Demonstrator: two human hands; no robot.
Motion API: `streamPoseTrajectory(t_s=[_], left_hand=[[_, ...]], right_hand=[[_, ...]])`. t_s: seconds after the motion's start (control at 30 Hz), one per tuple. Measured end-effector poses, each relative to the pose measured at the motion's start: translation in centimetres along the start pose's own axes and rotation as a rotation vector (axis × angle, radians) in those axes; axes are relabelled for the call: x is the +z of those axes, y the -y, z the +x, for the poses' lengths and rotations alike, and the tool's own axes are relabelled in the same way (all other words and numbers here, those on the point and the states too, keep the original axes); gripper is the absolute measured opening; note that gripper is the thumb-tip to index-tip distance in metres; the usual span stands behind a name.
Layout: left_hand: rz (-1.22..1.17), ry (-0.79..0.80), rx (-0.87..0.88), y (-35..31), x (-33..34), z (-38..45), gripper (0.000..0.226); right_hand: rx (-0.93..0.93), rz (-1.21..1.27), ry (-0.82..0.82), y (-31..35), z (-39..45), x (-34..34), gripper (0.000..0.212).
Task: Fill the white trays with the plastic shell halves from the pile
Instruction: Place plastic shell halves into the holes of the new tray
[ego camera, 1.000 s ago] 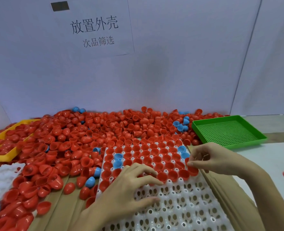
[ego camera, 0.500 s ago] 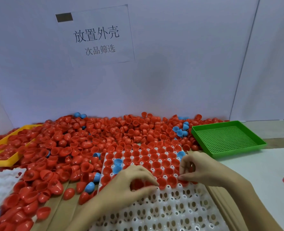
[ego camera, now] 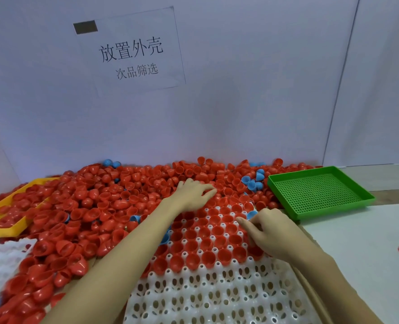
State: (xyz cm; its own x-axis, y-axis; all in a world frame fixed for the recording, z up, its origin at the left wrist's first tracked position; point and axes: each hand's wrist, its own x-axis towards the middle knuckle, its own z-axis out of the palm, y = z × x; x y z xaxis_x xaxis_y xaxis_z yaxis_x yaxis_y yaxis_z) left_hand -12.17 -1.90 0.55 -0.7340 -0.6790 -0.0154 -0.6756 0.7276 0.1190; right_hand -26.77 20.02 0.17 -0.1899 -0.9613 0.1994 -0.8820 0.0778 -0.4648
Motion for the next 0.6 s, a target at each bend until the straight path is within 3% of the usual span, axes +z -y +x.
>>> streamPoseTrajectory(t_s=[0.1, 0.2, 0.37, 0.43, 0.53, 0.6], left_hand=[[0.043, -0.039, 0.026, 0.8, 1.0, 0.5, 0.05], [0.005, -0.229, 0.062, 0.9, 1.3, -0.3, 0.045], [-0.411, -0.533, 0.082, 0.3, -0.3, -3.4, 0.034], [-0.647, -0.548, 0.096, -0.5, -0.8, -6.2, 0.035], [-0.811, -0.502, 0.141, -1.7, -0.4, -11.1, 0.032], [-0.876, -0.461, 0.172, -2.3, 0.3, -14.1, 0.029]], right_hand=[[-0.027, 0.078, -0.029, -0.4, 0.1, -0.4, 0.066], [-0.052, 0.093, -0.062, -0.7, 0.2, -0.5, 0.064], [-0.07, 0.118, -0.103, -0.6, 0.2, -0.4, 0.064], [-0.08, 0.146, -0.147, -0.2, 0.2, -0.4, 0.054], [-0.102, 0.255, -0.207, 0.9, -0.1, -0.6, 0.012], [-0.144, 0.407, -0.136, 1.7, -0.4, -0.8, 0.031]])
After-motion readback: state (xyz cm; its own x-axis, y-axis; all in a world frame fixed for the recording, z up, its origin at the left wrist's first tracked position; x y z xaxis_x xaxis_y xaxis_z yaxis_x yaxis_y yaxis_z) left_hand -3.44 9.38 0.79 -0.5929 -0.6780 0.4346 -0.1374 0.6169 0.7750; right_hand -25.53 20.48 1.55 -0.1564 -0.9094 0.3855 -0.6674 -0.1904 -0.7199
